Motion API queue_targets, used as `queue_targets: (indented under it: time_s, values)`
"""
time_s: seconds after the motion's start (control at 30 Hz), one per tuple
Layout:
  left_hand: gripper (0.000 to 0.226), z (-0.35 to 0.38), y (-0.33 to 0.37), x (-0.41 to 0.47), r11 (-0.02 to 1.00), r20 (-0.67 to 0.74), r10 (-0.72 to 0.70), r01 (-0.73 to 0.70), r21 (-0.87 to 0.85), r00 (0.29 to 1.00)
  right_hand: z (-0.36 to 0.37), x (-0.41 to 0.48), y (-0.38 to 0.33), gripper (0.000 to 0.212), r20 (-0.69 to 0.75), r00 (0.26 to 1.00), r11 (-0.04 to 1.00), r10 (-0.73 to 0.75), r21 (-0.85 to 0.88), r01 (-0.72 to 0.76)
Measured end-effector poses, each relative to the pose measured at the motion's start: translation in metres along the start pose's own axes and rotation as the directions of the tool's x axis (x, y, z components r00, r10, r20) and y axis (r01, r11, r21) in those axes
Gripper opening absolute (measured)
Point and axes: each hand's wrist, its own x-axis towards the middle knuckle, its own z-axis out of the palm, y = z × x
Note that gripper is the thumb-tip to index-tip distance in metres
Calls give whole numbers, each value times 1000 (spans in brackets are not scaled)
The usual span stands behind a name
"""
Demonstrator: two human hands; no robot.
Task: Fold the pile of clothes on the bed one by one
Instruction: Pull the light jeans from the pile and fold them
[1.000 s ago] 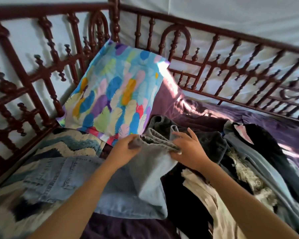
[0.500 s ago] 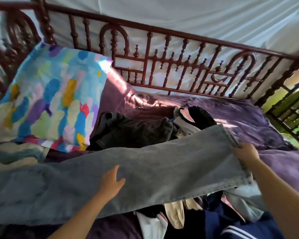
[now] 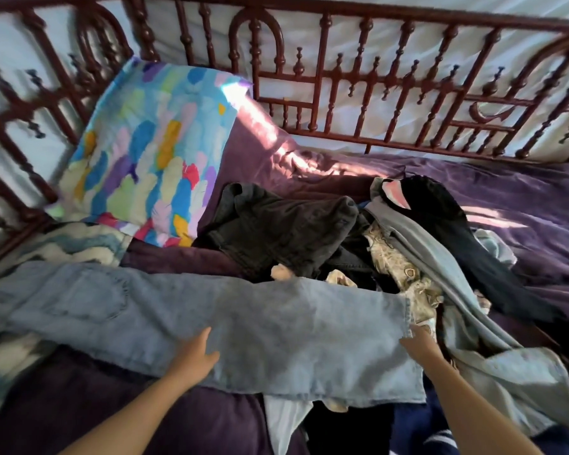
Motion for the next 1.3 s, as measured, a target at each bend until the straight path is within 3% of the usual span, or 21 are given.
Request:
queue_targets:
  time_s: [0.23,0.33,0.37,0.47,0.6,0.73,0.83,0.9,0.93,1.1,1.13,1.2,1.3]
  values:
    - [60,22,11,-1,997,31,-62,63,-34,998,18,-1,47,49,33,996,986,81,142,-84]
    - [59,23,11,2,987,40,-129,132,-95,991,27,-4,69,19,34,992,970,124,207,-129]
    - [59,24,10,3,984,44,-144,147,-101,989,32,-5,76,18,49,989,965,138,220,-146]
    - [57,26,7,4,974,65,-194,200,-109,979,46,-9,86,60,93,971,938,219,253,-235]
    - [55,31,7,2,945,53,-267,272,-183,962,58,-8,88,75,83,960,921,268,268,-281]
    - [53,35,15,5,946,61,-255,262,-193,965,65,-1,84,74,78,951,878,300,366,-307]
    - [51,38,21,8,952,56,-234,240,-189,971,65,2,84,47,109,931,765,349,541,-350]
    - [50,39,24,8,949,52,-230,236,-210,972,63,0,80,16,139,938,648,317,691,-321]
    - [50,40,26,7,945,54,-231,238,-225,971,63,1,80,12,121,944,617,308,730,-295]
    - [45,48,38,0,944,43,-214,218,-247,976,48,-11,66,19,63,949,474,308,855,-210]
    - [45,49,41,-2,943,50,-205,211,-258,977,44,-17,58,18,44,944,468,326,860,-202]
    - [45,51,48,-6,940,68,-167,179,-289,984,37,-33,34,8,-109,938,561,329,821,-101]
    - [42,51,65,-14,915,90,-54,85,-395,994,26,-75,-25,15,-263,958,658,113,742,126]
